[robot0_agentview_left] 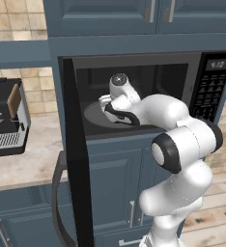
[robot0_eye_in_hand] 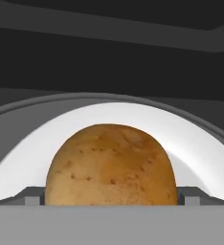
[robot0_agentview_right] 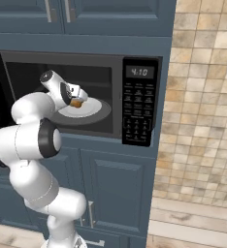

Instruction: Retrieve the reheated potato from the microwave, then place the potato, cheese, and condiment on the cutting board.

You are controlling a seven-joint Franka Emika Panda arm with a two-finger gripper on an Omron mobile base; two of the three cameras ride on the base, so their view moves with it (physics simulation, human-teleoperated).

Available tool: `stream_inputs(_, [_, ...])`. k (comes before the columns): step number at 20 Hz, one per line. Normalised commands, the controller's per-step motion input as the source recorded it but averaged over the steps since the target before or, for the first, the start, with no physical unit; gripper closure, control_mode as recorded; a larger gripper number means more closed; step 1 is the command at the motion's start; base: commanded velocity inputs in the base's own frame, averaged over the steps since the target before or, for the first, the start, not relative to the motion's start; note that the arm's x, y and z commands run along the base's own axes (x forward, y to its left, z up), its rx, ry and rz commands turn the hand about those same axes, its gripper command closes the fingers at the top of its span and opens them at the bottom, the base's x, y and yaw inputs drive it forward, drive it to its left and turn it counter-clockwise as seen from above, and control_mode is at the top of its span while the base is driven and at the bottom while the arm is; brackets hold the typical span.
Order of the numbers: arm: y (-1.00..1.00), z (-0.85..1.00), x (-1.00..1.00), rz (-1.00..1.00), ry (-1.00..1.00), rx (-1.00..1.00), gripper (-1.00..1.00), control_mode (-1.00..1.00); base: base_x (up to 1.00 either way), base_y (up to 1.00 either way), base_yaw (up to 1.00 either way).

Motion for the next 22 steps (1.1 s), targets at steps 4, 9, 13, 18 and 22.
stream_inputs(4, [-0.08, -0.59, 0.05, 0.00, 0.00, 0.00, 1.00, -1.00, 0.00, 0.00, 0.00])
stream_inputs(9, [-0.05, -0.39, -0.20, 0.03, -0.04, 0.00, 1.00, -1.00, 0.00, 0.00, 0.00])
stream_inputs(13, [0.00, -0.05, -0.37, 0.05, -0.14, 0.00, 1.00, -1.00, 0.00, 0.00, 0.00])
stream_inputs(18, [-0.02, -0.01, -0.49, 0.08, -0.15, 0.01, 1.00, -1.00, 0.00, 0.00, 0.00])
stream_inputs(22, [-0.08, 0.35, -0.37, 0.03, 0.02, 0.12, 1.00, -1.00, 0.00, 0.00, 0.00])
